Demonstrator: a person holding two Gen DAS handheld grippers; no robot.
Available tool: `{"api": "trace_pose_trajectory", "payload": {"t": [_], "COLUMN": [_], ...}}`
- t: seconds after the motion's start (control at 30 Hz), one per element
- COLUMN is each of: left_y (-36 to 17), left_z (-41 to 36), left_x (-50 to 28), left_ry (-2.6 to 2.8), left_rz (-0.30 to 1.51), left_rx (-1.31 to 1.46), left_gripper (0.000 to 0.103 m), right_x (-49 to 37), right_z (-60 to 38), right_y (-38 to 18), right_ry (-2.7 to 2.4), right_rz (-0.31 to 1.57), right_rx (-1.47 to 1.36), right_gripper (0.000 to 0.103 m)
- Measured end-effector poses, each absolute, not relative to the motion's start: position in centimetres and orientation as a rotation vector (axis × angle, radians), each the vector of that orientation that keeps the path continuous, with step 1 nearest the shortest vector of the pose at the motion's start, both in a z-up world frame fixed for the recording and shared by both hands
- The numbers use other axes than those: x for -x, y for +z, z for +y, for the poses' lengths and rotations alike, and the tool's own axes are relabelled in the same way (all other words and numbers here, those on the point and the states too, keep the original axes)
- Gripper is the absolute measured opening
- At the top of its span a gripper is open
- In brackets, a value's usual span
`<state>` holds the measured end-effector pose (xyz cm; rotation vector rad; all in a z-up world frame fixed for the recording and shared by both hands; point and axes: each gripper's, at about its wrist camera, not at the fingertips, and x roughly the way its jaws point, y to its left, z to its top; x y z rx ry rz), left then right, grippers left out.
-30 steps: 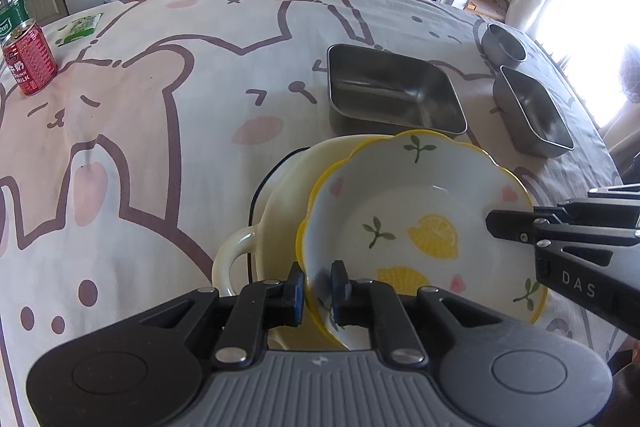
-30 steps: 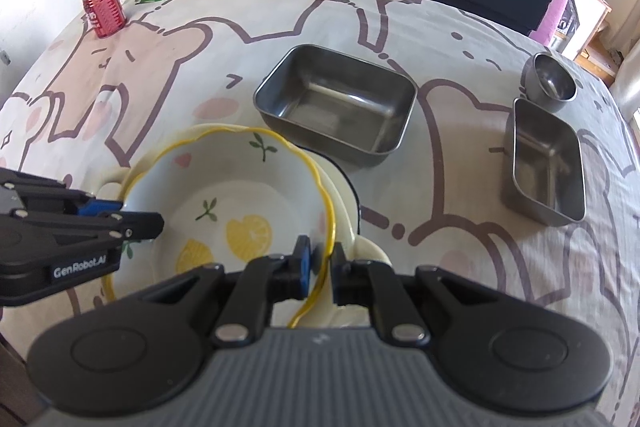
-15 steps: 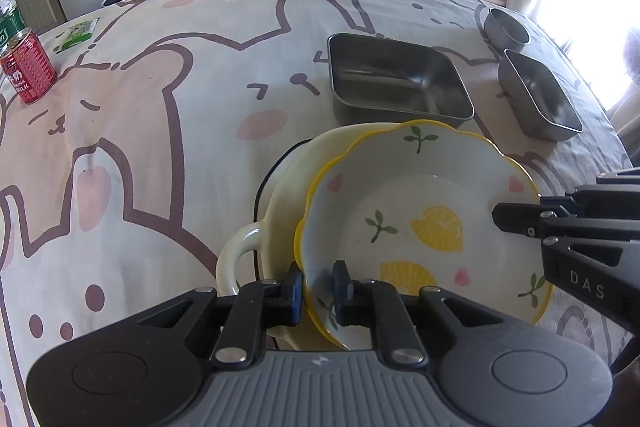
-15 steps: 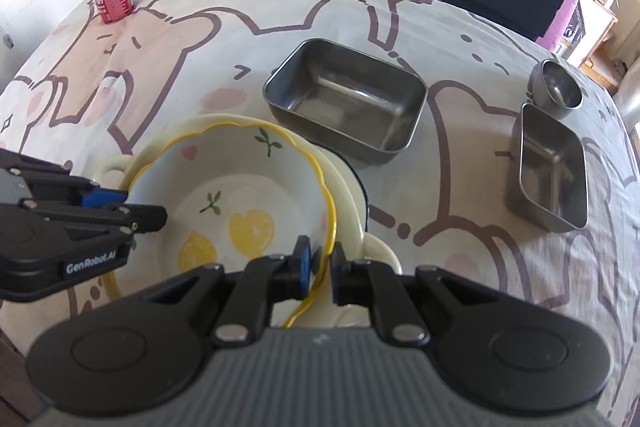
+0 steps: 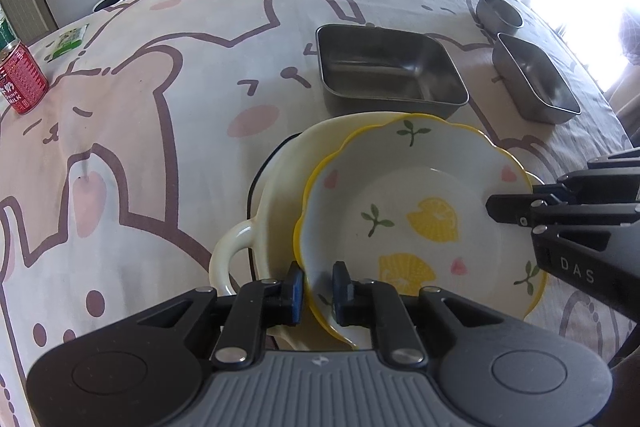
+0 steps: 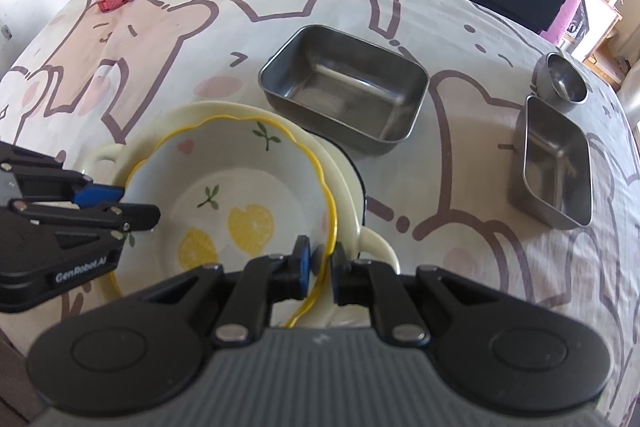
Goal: Organize plates and bowls
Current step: 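Settle the yellow-rimmed bowl with both tools down inside the cream bowl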
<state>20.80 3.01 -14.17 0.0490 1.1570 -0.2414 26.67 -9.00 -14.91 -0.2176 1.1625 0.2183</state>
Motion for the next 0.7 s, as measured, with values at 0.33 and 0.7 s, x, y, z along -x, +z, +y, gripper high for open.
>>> {"api": "trace_pose_trajectory", "payload": {"t": [0.33,0.7], "left_y": [-14.0,-13.7], "left_z": [3.5,3.7], "left_x": [-20.8,-20.3], "left_ry": [-0.256,-0.263], "left_rz": [1.163,1.150], "left_rx": [-0.028,-0.054], "left_gripper": [0.016,0.012], "right_x": [-27.6,-28.8], "right_z": [-10.0,-11.9], "right_y": [-15.6,-16.9], "right_ry": [0.244,0.265], "right_rz": [1.201,1.251], "right_rx": [0.138,-0.021], "right_gripper": [0.013,0.012]}}
